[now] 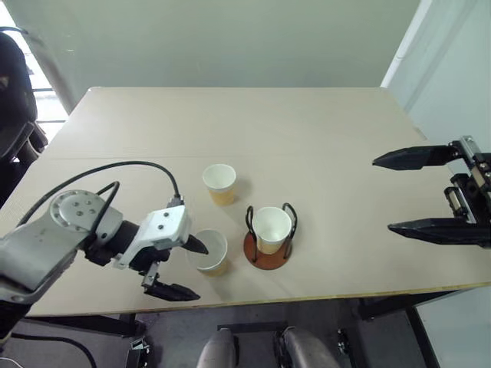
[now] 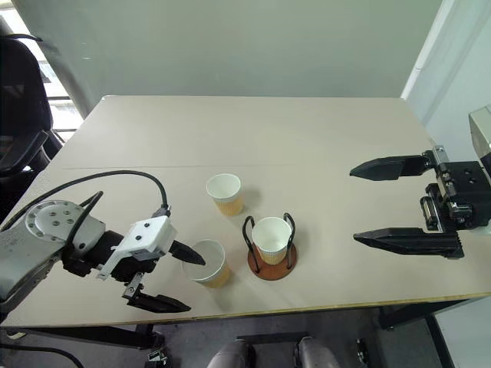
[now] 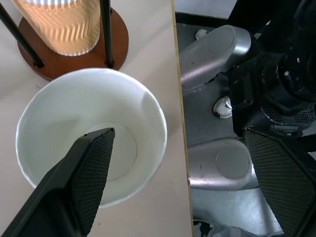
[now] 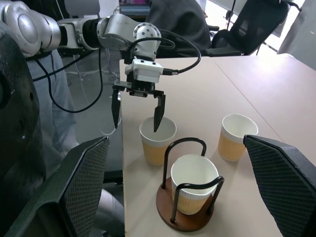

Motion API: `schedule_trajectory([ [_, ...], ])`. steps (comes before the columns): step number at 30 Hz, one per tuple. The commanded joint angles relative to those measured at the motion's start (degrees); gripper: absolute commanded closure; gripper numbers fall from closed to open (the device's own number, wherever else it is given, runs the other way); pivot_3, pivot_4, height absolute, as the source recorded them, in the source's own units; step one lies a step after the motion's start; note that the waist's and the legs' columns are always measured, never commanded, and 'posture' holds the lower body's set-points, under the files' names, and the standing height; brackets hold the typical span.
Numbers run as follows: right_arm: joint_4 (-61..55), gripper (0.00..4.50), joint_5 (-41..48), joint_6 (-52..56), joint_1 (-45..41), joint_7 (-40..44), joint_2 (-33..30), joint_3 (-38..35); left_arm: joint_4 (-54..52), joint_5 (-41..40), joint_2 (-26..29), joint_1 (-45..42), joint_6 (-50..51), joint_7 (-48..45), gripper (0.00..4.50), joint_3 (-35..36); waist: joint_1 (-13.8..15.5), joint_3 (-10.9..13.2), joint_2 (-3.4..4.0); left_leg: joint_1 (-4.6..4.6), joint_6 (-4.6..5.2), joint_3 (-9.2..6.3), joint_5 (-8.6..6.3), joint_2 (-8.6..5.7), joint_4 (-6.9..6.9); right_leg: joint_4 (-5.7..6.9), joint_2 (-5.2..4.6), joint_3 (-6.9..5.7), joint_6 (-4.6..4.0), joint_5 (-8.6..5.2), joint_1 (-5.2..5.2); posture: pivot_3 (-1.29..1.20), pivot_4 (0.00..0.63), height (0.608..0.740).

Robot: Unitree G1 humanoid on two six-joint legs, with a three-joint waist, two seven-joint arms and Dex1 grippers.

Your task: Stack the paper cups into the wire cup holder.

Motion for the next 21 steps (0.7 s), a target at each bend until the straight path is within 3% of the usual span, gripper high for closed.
schedule_trajectory([
  [1, -0.7, 0.00, -0.2, -1.3, 0.2, 0.1, -1.4, -1.2, 0.1, 1.6, -0.3, -0.6, -1.2, 0.1, 0.95, 0.0, 0.0, 0.0, 0.00, 0.00, 0.00, 0.00, 0.00, 0.00, 0.00, 0.00, 0.00, 0.01, 0.05, 0.02, 0.00, 0.00, 0.150, 0.740],
  [10, -0.8, 0.00, -0.5, -2.4, 0.3, 0.1, -1.6, -1.0, 0.3, 2.4, -0.5, 0.4, -1.9, -0.5, 4.28, 0.6, 0.0, 0.0, 0.00, 0.02, 0.01, 0.05, 0.00, -0.04, 0.05, 0.00, 0.06, 0.22, 0.15, 0.03, 0.01, 0.00, 0.150, 0.740],
  [11, -0.8, 0.00, -0.5, -2.5, 0.3, 0.0, -1.6, -0.9, 0.3, 2.4, -0.4, 0.5, -1.9, -0.6, 4.44, 0.7, 0.0, 0.0, 0.00, 0.02, 0.01, 0.05, 0.00, -0.05, 0.05, 0.00, 0.06, 0.24, 0.17, 0.04, 0.01, 0.00, 0.150, 0.740],
  [21, -0.4, 0.00, -2.4, -4.4, -0.1, 0.2, -1.4, 1.0, 0.2, 2.9, 0.1, 1.0, -2.1, -0.4, 4.44, 1.4, 0.0, 0.0, 0.00, 0.08, 0.02, 0.08, 0.00, -0.07, 0.08, 0.01, 0.07, 0.32, 0.23, 0.06, 0.05, 0.00, 0.150, 0.740],
])
